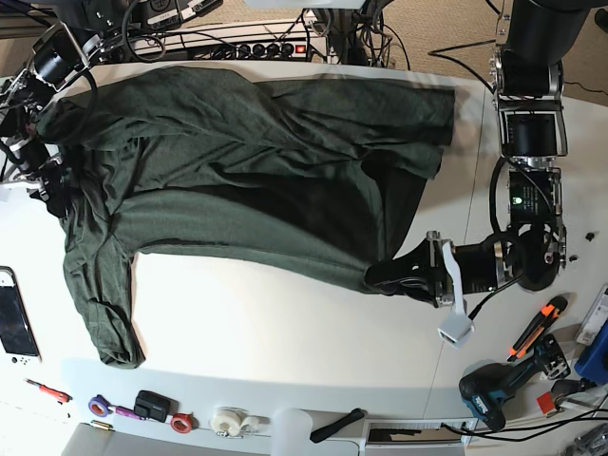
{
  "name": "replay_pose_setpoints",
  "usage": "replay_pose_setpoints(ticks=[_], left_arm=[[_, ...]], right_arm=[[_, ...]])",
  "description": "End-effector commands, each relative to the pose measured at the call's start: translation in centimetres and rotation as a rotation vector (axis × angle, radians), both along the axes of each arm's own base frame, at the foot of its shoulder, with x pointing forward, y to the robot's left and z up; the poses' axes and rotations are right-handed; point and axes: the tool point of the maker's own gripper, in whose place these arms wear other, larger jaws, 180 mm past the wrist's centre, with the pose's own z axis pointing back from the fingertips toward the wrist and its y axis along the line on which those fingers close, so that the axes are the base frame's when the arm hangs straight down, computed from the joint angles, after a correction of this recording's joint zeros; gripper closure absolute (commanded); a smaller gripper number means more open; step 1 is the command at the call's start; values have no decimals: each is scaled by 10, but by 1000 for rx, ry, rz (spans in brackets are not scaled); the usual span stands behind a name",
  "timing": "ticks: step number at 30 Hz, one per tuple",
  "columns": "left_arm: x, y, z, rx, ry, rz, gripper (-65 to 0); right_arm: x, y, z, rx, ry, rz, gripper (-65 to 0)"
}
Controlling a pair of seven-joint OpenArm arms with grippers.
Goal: Layout the t-shirt on the table in an organized manner, then fold the t-shirt properly
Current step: 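Fold the hem with the left gripper over toward the collar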
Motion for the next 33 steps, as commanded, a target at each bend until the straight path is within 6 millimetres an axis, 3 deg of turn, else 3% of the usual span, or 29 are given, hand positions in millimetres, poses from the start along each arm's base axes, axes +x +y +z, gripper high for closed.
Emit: replay_pose_setpoints(ticks=[1,6,11,14,18,23,28,33], left_arm=[[5,0,27,-25,-82,-8,0],[-13,-8,42,5,-173,-46,0],[-48,-13,35,15,-197,-60,0],[-59,-2,32,6,-197,-14,0],[-59,27,25,-2,-170,100,0],[-69,55,6,1,-104,199,0],[-83,58,-11,-24,-44,238,0],[-82,69,-33,51,-23,324,0]], right_arm=[[6,-13,26,-35,-62,-7,0],[4,-14,30,-57,-51,13,0],[-1,-11,46,-142,-35,66,0],[-6,-12,59,-218,-38,79,0],[-18,-12,67,-297,-22,97,0],[-33,-10,59,-326,20,113,0],[-45,-9,47,-322,65,122,0],[-55,-6,36,-312,115,146,0]])
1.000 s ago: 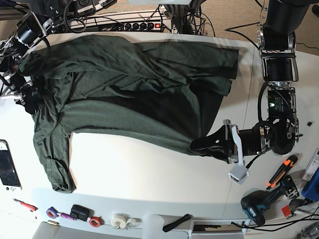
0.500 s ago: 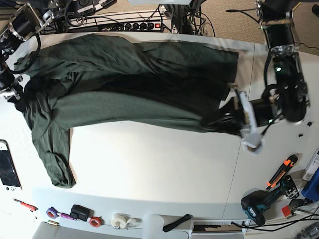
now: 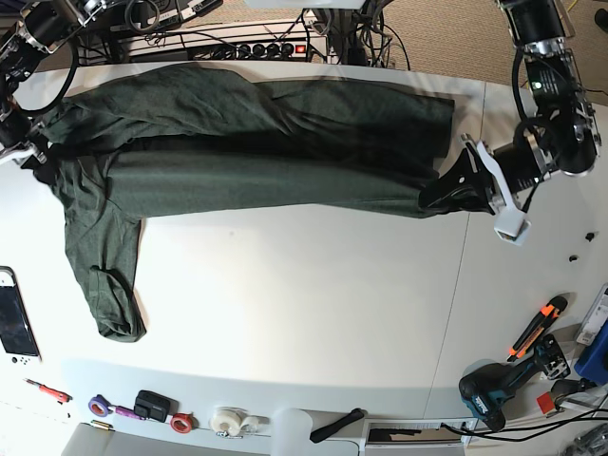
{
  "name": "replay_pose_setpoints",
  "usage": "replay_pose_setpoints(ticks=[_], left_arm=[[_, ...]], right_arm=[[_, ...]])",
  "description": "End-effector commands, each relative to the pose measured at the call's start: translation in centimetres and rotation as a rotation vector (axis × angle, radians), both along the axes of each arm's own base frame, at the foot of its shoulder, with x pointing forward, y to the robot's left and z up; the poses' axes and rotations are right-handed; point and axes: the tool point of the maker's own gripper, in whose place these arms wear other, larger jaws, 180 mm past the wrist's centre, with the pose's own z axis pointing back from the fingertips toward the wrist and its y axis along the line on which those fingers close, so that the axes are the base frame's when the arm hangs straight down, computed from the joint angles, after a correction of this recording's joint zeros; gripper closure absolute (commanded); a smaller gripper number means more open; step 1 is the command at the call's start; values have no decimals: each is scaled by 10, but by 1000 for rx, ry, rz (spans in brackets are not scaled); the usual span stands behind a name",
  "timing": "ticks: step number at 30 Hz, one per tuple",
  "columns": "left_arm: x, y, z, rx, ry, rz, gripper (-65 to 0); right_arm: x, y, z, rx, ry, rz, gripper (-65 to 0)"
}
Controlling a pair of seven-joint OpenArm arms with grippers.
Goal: Layout the t-shirt on the table in an organized manner, then fold the t-shirt properly
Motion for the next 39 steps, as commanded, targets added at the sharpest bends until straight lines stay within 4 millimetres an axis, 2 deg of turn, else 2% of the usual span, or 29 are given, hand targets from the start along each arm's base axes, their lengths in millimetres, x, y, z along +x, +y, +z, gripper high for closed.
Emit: replay_pose_setpoints(ticks=[1,12,22,25,27,33,34,36,38,39], left_arm=[[7,3,13,-8,-55,16,0],[7,18,-22,114,29,51,0],[11,22,-26,123,30,78,0],[14,24,-24,121,15,93,-138],[16,24,-22,109,2,102,-197],[17,24,-20,108,-2,103,-209],[18,24,-20,106,-4,103,-209],[20,24,-13,83,-19,108,-209],[25,29,3,19,-56,128,-209],[29,33,13,-14,-81,145,-209]], right_arm=[[6,-7,19,-32,-48,5,0],[-3,-13,6,-76,32,-2,0],[-4,-23,2,-126,51,-30,0],[-4,-23,2,-128,51,-30,0],[-4,-23,2,-128,52,-30,0],[-5,-22,1,-126,59,-27,0],[-5,-22,1,-126,59,-27,-16],[-5,-22,2,-124,54,-27,-132],[-3,-21,5,-115,37,-26,-220],[-2,-21,7,-110,26,-25,-241]])
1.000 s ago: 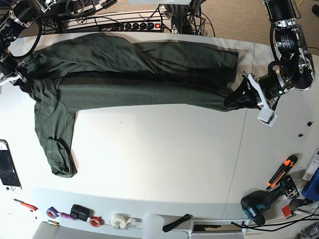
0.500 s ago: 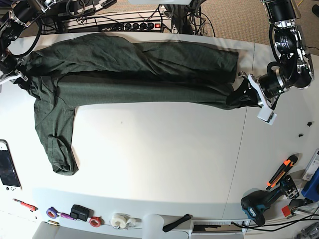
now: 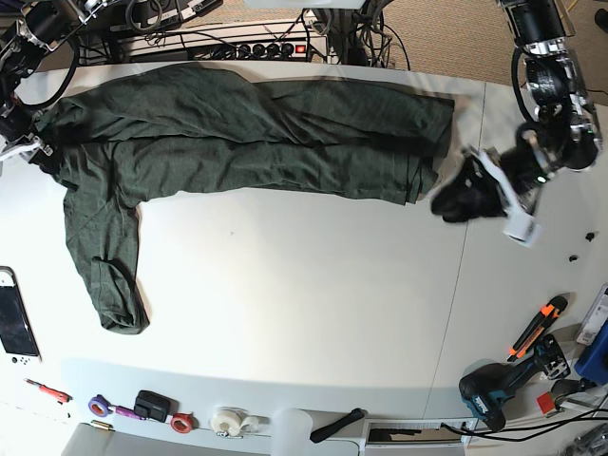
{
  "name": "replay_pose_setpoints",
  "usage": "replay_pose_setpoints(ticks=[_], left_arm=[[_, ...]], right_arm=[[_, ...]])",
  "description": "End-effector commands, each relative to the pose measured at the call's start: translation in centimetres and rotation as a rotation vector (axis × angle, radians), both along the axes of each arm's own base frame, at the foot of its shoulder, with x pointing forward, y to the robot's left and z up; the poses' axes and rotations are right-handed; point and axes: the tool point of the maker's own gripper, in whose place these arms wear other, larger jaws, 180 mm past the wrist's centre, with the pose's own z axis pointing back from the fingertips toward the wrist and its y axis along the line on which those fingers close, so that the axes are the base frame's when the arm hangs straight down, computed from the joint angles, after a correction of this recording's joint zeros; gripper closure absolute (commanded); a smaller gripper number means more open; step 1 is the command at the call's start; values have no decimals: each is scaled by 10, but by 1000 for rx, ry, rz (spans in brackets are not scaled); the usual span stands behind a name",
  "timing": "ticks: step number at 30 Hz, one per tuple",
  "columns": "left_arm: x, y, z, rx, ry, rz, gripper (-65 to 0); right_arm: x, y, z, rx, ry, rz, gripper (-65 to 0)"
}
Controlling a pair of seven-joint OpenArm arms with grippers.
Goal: Layout the t-shirt on the table in an organized manner, then fold the t-shirt properly
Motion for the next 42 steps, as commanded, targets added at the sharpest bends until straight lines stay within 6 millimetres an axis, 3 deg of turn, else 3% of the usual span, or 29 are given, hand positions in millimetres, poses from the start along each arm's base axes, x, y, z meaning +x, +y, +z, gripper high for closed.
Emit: replay_pose_setpoints(ticks=[1,5,11,18,22,29,33,36,42], left_arm=[[11,11,29,-44,-92,32,-209],[22,52,68,-80,-205,129,-209],[22,99,90,34,-252,193,-209],[20,105,89,61,-242,191,-209],[16,104,82,59,-222,191,-209],[15,100,79,45,-215,193,-209],[15,101,78,51,-211,193,-209],[15,101,77,52,-211,193,-209],[14,100,75,61,-197,186,-209]], right_arm=[[10,-9,24,-30,-68,1,-247],[12,-10,28,-26,-88,1,-247],[28,-14,57,-14,-222,-14,-247],[71,-17,101,-25,-382,-34,-247],[101,-19,109,-114,-400,-65,-247],[160,14,83,-312,-319,-10,-247],[186,36,43,-340,-195,33,-290],[201,41,23,-318,-161,32,-295],[227,43,18,-220,-155,-6,-295]])
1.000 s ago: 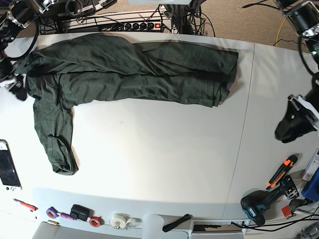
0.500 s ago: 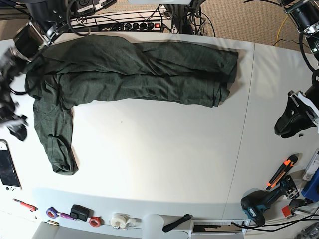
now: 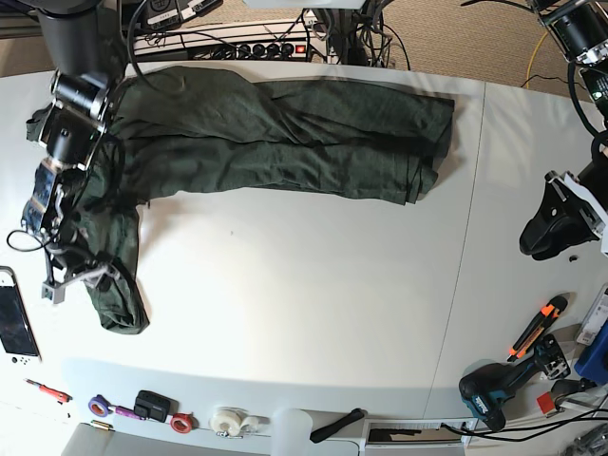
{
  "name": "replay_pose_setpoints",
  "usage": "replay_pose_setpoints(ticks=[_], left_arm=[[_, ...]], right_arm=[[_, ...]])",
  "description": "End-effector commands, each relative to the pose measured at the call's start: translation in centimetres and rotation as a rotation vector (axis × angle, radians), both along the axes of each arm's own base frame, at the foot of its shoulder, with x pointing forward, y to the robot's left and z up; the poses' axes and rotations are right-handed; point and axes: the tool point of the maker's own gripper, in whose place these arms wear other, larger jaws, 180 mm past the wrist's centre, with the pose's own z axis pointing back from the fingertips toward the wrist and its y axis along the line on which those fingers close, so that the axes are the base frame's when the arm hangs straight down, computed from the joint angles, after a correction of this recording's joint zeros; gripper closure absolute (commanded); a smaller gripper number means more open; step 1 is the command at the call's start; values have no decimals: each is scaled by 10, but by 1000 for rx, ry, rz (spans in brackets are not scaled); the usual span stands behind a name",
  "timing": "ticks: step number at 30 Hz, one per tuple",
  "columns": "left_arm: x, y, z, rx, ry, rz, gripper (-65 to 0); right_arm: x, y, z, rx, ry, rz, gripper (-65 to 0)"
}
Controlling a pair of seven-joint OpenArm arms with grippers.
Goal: Layout the t-shirt on the table in an organized manner, then fold the t-shirt properly
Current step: 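Grasp the hanging sleeve end with the right gripper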
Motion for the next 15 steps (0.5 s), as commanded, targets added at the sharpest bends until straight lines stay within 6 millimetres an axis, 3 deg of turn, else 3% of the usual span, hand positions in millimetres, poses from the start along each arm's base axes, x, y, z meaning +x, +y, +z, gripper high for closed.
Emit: replay_pose_setpoints(ticks=[1,6,15], left_arm=[[4,3,19,2,-60,-3,-209],[4,3,19,2,-60,-3,-209],[4,3,19,2,-61,-3,-209]], right_arm=[[17,-9,30,-7,-81,-10,-295],[23,-9,35,-8,-83,-14,-295],[10,-12,-4,-25,14,-66,-295]])
